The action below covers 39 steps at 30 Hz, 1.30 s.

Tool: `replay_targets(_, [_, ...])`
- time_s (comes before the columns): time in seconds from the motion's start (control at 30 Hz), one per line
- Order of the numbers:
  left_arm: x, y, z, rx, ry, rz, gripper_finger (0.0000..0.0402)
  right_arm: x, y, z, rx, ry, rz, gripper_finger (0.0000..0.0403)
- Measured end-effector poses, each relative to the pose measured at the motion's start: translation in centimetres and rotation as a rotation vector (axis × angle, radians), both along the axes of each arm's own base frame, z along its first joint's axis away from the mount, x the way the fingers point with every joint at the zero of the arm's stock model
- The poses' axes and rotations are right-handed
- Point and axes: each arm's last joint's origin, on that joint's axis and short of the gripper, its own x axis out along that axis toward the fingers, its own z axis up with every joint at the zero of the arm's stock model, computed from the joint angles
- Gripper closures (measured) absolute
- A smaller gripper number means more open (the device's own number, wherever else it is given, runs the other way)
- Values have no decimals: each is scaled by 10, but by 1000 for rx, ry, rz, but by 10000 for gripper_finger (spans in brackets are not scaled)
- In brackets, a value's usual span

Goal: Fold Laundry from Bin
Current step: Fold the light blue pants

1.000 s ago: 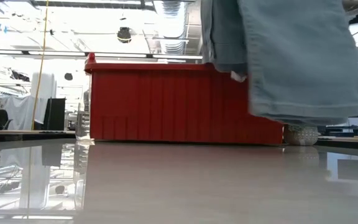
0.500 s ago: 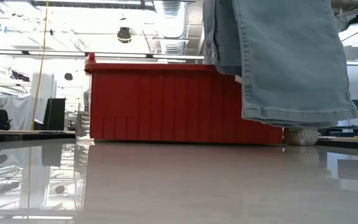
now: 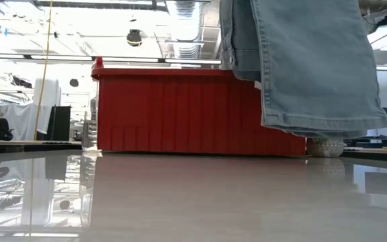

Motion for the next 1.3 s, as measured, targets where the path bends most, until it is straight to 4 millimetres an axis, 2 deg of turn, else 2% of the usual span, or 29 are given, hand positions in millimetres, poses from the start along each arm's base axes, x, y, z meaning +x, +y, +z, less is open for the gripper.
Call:
replay_targets(0.1, [7, 3, -6, 37, 27, 85, 194, 0, 0, 0, 0, 0, 0, 383])
replay_targets(0.27, [17, 4, -14, 76, 20, 17, 194, 0, -1, 0, 3, 4, -9, 383])
replay_targets(0.43, [21, 9, -19, 55, 33, 74, 194, 0, -3, -1, 4, 8, -18, 383])
replay_targets(0.6, [23, 11, -19, 100, 12, 59, 194, 1, -3, -2, 5, 27, -31, 383])
replay_targets(0.77, [31, 24, -24, 109, -16, 29, 170, 2, -3, -2, 10, 33, -42, 382])
replay_targets(0.93, [39, 35, -11, 95, -50, 37, 128, 3, 2, -3, -13, 42, -38, 382])
replay_targets(1.03, [41, 36, 2, 121, -77, -25, 110, 3, 4, -3, -26, 42, -39, 382])
replay_targets(1.3, [41, 41, 46, 145, -121, -54, 104, 3, 4, -2, -32, 42, -43, 382])
